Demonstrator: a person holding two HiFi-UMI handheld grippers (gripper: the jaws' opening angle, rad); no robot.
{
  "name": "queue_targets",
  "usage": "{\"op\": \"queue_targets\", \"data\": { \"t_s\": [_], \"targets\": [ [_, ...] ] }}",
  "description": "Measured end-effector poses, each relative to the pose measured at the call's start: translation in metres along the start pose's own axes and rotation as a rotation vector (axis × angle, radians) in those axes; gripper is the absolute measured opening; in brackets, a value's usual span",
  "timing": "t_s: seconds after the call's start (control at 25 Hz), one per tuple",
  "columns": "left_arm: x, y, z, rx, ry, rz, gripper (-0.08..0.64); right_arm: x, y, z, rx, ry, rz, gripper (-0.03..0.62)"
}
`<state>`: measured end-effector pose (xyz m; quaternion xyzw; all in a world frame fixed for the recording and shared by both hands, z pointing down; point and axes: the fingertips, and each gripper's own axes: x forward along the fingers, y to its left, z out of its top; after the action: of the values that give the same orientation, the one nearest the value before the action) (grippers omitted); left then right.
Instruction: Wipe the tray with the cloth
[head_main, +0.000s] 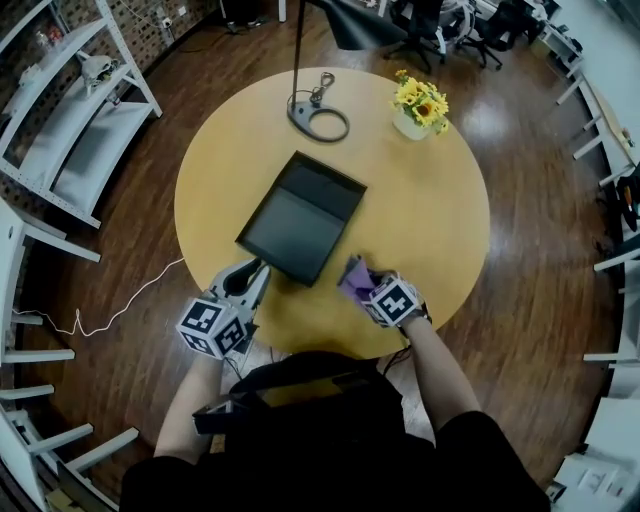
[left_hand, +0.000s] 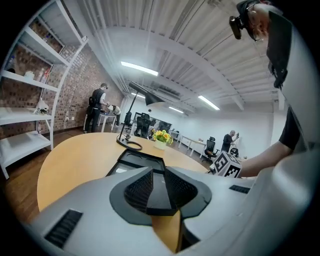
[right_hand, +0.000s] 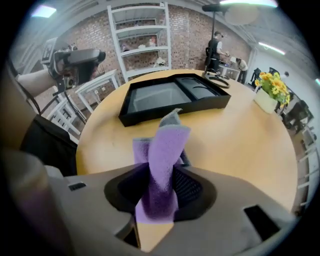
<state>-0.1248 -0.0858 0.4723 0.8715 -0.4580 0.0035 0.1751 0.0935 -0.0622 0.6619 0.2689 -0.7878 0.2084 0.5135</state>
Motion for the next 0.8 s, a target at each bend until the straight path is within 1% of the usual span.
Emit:
{"op": "queue_targets", "data": {
  "t_s": [0.12,0.2,0.28,0.36,0.48,0.6,0.68,0.8],
  "targets": [
    [0.016,0.017,-0.004,0.010,0.040,0.013,0.080,0.000,-0.008,-0.010,0.087,-0.017,0.022,0.144],
    [0.028,0.031,-0.003,0.033,0.069,0.029,0.080,-0.008,-0.014,-0.003,0.150,-0.073,0.038,0.140],
    [0.044,0.049,-0.002,0.048,0.103,0.047,0.150,-0.017,-0.023,0.011,0.210,-0.142,0.044,0.140],
    [0.059,0.069,-0.005,0.058,0.144,0.080,0.216,-0.025,-0.029,0.026,0.244,-0.202,0.052,0.140],
    [0.079,0.102,-0.017,0.089,0.225,0.146,0.222,-0.038,-0.042,0.052,0.234,-0.268,0.026,0.140],
    [0.092,0.127,-0.047,0.110,0.363,0.193,0.222,-0.047,-0.052,0.081,0.215,-0.310,0.018,0.140],
    [0.096,0.133,-0.065,0.106,0.429,0.200,0.222,-0.051,-0.055,0.100,0.196,-0.327,0.019,0.140],
    [0.099,0.131,-0.080,0.127,0.477,0.196,0.222,-0.055,-0.059,0.125,0.135,-0.334,0.010,0.140]
  ]
}}
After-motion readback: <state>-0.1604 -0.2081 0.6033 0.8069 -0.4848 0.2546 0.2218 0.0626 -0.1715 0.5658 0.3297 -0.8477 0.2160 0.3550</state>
